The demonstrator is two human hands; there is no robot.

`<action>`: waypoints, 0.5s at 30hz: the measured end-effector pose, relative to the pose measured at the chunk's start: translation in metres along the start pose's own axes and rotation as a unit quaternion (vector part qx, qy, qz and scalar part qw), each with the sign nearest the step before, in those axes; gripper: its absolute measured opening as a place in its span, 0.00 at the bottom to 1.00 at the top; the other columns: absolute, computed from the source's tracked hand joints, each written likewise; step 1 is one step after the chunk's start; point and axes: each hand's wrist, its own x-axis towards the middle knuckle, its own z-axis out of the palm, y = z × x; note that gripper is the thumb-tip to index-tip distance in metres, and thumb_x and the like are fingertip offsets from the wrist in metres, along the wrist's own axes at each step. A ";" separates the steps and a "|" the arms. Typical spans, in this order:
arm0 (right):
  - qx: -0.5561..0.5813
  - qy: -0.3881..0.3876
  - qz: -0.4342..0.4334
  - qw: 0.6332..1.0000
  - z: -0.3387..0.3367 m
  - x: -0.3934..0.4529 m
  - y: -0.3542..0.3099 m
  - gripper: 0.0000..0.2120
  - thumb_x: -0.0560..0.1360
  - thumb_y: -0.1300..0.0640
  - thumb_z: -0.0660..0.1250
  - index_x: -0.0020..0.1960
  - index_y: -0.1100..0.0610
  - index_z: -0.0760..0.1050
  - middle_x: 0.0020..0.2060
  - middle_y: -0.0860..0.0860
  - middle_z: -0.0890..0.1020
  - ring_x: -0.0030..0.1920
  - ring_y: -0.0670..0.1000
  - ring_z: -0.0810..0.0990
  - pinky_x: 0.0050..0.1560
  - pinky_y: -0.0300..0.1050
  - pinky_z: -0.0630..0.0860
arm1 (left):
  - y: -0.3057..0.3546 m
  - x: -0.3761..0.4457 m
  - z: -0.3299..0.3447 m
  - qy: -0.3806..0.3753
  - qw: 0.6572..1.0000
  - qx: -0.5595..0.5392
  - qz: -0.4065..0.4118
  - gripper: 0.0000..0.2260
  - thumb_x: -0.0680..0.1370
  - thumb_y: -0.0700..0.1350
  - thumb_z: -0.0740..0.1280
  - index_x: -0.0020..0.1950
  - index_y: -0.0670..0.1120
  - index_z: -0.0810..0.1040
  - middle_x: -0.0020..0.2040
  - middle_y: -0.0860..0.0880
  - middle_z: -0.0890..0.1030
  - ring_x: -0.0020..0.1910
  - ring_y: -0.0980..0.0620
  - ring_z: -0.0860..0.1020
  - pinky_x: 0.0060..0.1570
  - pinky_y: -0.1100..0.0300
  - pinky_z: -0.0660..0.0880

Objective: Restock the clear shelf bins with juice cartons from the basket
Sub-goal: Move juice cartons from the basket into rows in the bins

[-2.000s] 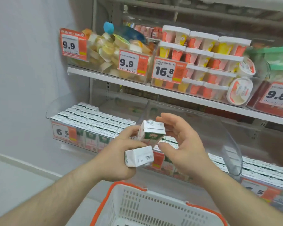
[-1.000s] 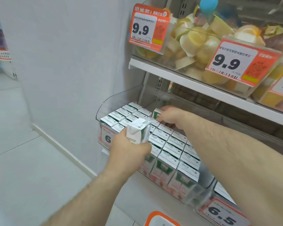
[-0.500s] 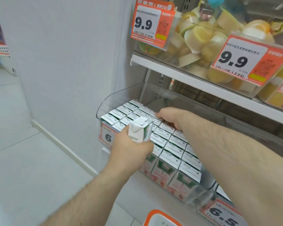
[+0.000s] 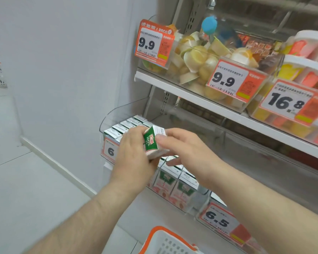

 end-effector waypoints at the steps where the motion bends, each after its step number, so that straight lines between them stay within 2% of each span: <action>1: -0.013 -0.007 0.004 1.000 0.003 -0.003 0.000 0.20 0.66 0.44 0.71 0.52 0.54 0.79 0.49 0.54 0.84 0.47 0.50 0.83 0.48 0.46 0.77 | 0.001 0.001 0.003 -0.004 0.999 0.034 0.024 0.14 0.69 0.41 0.69 0.53 0.49 0.71 0.47 0.54 0.74 0.47 0.52 0.71 0.42 0.60 0.67; 3: -0.033 0.016 0.003 0.999 0.006 -0.002 0.005 0.20 0.62 0.47 0.71 0.50 0.56 0.78 0.47 0.57 0.84 0.43 0.50 0.81 0.50 0.54 0.78 | 0.005 -0.002 0.007 0.006 0.998 0.055 0.040 0.17 0.68 0.37 0.68 0.54 0.48 0.71 0.48 0.50 0.74 0.47 0.49 0.68 0.44 0.61 0.63; 5: -0.056 0.060 -0.006 0.997 0.004 0.002 0.012 0.16 0.63 0.49 0.71 0.48 0.54 0.77 0.44 0.57 0.84 0.43 0.51 0.82 0.52 0.62 0.80 | 0.007 -0.006 0.009 0.022 0.998 0.045 0.047 0.28 0.65 0.34 0.74 0.61 0.47 0.67 0.54 0.44 0.74 0.52 0.49 0.66 0.52 0.59 0.65; 7: -0.115 0.116 -0.038 0.986 -0.007 0.008 0.015 0.13 0.68 0.53 0.73 0.51 0.49 0.76 0.44 0.49 0.83 0.45 0.50 0.82 0.50 0.56 0.80 | 0.006 -0.008 0.010 0.012 0.998 0.059 0.036 0.36 0.64 0.38 0.77 0.68 0.45 0.65 0.62 0.43 0.72 0.60 0.48 0.64 0.62 0.52 0.66; 9: -0.185 0.172 -0.066 0.965 -0.023 0.016 0.016 0.15 0.72 0.54 0.73 0.56 0.48 0.74 0.47 0.46 0.81 0.47 0.48 0.80 0.47 0.47 0.79 | 0.006 -0.009 0.010 -0.031 0.993 0.111 0.000 0.39 0.67 0.47 0.77 0.73 0.45 0.61 0.69 0.45 0.66 0.67 0.49 0.59 0.68 0.46 0.60; 12: -0.313 0.188 -0.046 0.930 -0.048 0.045 0.029 0.18 0.77 0.59 0.65 0.65 0.52 0.68 0.51 0.50 0.77 0.49 0.53 0.76 0.50 0.49 0.75 | 0.003 -0.012 0.010 -0.162 0.960 0.221 -0.066 0.37 0.76 0.60 0.64 0.78 0.47 0.51 0.78 0.47 0.51 0.76 0.47 0.43 0.74 0.45 0.45; 15: -0.390 0.146 0.035 0.908 -0.064 0.088 0.051 0.21 0.78 0.60 0.63 0.69 0.57 0.65 0.58 0.58 0.77 0.52 0.59 0.76 0.48 0.47 0.73 | -0.001 -0.014 0.016 -0.263 0.920 0.275 -0.090 0.31 0.81 0.62 0.50 0.79 0.48 0.48 0.80 0.48 0.43 0.77 0.43 0.33 0.74 0.41 0.37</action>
